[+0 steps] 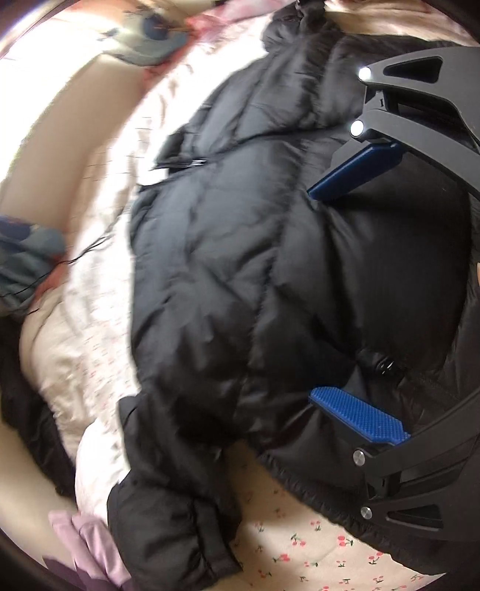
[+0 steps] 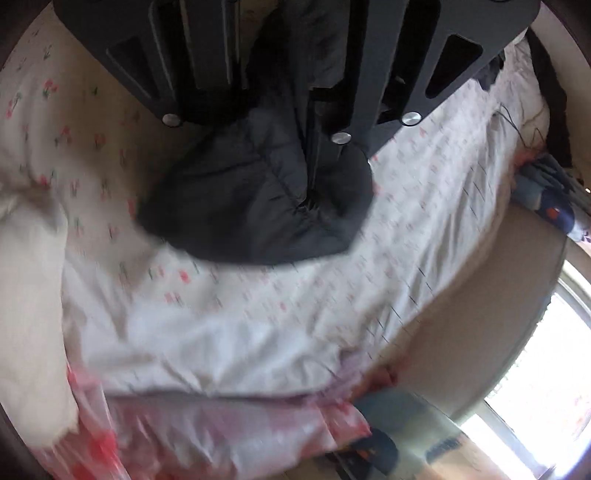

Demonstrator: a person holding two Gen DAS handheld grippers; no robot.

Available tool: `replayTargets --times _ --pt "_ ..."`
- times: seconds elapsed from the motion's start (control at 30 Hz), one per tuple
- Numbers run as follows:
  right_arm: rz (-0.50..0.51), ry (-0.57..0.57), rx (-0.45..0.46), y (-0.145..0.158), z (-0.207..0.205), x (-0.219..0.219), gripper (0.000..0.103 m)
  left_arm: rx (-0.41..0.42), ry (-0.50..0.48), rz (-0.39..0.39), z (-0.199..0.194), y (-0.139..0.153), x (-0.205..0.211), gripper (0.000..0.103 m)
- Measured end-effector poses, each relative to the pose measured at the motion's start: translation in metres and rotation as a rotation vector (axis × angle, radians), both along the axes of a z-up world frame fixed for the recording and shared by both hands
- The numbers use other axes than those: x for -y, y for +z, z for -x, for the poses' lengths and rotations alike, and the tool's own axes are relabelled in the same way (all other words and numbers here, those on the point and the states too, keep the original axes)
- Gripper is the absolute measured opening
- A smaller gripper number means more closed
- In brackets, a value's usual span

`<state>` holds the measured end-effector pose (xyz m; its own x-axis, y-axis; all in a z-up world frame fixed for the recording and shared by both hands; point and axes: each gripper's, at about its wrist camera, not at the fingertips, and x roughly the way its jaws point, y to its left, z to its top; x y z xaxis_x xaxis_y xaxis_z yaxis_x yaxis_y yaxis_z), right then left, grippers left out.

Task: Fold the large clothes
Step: 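Lift the sleeve with the right gripper and carry it over the jacket body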

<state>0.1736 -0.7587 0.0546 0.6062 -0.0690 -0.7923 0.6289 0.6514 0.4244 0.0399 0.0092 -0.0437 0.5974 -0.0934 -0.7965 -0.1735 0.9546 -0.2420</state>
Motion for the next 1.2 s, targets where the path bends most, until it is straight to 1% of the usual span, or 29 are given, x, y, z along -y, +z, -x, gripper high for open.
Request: replayTargets --times 0.03,0.07,0.1,0.13,0.17,0.2,0.27,0.33,0.4,0.47,0.5,0.53,0.57,0.6,0.63,0.67,0.7,0.77,0.83,0.9,0.93,0.97,1.0,1.03,1.07,1.1,1.13,1.17,1.2 --pt "-0.037 0.014 0.01 -0.013 0.019 -0.002 0.023 0.001 -0.011 -0.001 0.0 0.002 0.0 0.097" --pt "-0.071 0.067 0.046 -0.022 0.043 -0.017 0.025 0.013 -0.02 0.009 0.001 0.006 -0.001 0.097" --pt "-0.079 0.12 0.057 -0.022 0.063 -0.034 0.032 0.027 -0.028 0.022 0.002 0.011 -0.002 0.097" --pt "-0.087 0.194 0.062 -0.023 0.087 -0.059 0.047 0.043 -0.039 0.034 0.005 0.018 -0.006 0.097" --pt "-0.13 0.296 0.066 -0.023 0.114 -0.09 0.058 0.052 -0.047 0.039 0.007 0.025 -0.009 0.097" --pt "-0.17 0.376 0.064 -0.023 0.134 -0.115 0.061 0.062 -0.057 0.04 0.01 0.033 -0.014 0.097" --pt "-0.251 0.563 0.02 -0.026 0.182 -0.177 0.063 0.087 -0.082 0.033 0.023 0.051 -0.026 0.097" --pt "-0.347 0.733 -0.028 -0.029 0.229 -0.242 0.073 0.099 -0.08 0.003 0.051 0.06 -0.045 0.097" --pt "-0.424 0.838 -0.076 -0.031 0.253 -0.285 0.076 0.08 -0.072 -0.023 0.076 0.062 -0.069 0.097" --pt "-0.481 0.923 -0.103 -0.034 0.263 -0.32 0.084 0.028 -0.042 -0.048 0.104 0.057 -0.101 0.097" --pt "-0.481 0.945 -0.126 -0.035 0.26 -0.331 0.085 -0.009 -0.026 -0.057 0.122 0.051 -0.119 0.097" --pt "-0.452 0.971 -0.156 -0.037 0.259 -0.342 0.085 -0.035 -0.009 -0.065 0.135 0.047 -0.132 0.097" --pt "-0.399 1.001 -0.174 -0.037 0.257 -0.353 0.076 -0.057 0.006 -0.077 0.147 0.044 -0.142 0.097" --pt "-0.352 1.028 -0.163 -0.035 0.26 -0.365 0.06 -0.078 0.02 -0.087 0.159 0.04 -0.152 0.097" --pt "-0.335 1.047 -0.154 -0.035 0.259 -0.37 0.029 -0.098 0.034 -0.09 0.172 0.036 -0.162 0.097" --pt "-0.318 1.027 -0.156 -0.031 0.267 -0.373 0.019 -0.111 0.047 -0.083 0.184 0.033 -0.172 0.097" --pt "-0.317 1.002 -0.099 -0.016 0.263 -0.367 0.016 -0.118 0.059 -0.07 0.194 0.031 -0.179 0.097" --pt "-0.282 0.944 0.027 0.024 0.259 -0.353 0.014 -0.112 0.074 -0.036 0.211 0.035 -0.191 0.097" --pt "-0.248 0.892 0.132 0.058 0.264 -0.332 0.013 -0.092 0.071 -0.027 0.222 0.04 -0.194 0.097" --pt "-0.185 0.848 0.151 0.071 0.271 -0.318 0.014 -0.072 0.048 -0.017 0.225 0.046 -0.19 0.097" --pt "-0.182 0.816 0.115 0.061 0.274 -0.304 0.014 -0.068 0.034 -0.016 0.226 0.047 -0.186 0.097" --pt "-0.196 0.792 0.042 0.035 0.281 -0.297 0.022 -0.065 0.019 -0.016 0.226 0.049 -0.183 0.097" --pt "-0.21 0.782 -0.052 0.009 0.283 -0.292 0.028 -0.065 -0.002 -0.016 0.224 0.049 -0.176 0.097" --pt "-0.216 0.764 -0.181 -0.025 0.289 -0.287 0.037 -0.069 -0.014 -0.018 0.222 0.05 -0.17 0.097" --pt "-0.169 0.715 -0.301 -0.053 0.3 -0.283 0.037 -0.071 -0.026 -0.019 0.219 0.049 -0.163 0.097" --pt "-0.188 0.689 -0.286 -0.059 0.309 -0.279 0.037 -0.069 -0.038 -0.022 0.216 0.051 -0.156 0.097" --pt "-0.213 0.648 -0.222 -0.055 0.318 -0.273 0.041 -0.06 -0.054 -0.029 0.212 0.054 -0.146 0.097" --pt "-0.189 0.618 -0.182 -0.048 0.323 -0.27 0.049 -0.054 -0.073 -0.034 0.208 0.057 -0.137 0.097" --pt "-0.137 0.589 -0.125 -0.034 0.326 -0.269 0.054 -0.047 -0.092 -0.038 0.207 0.06 -0.127 0.097"
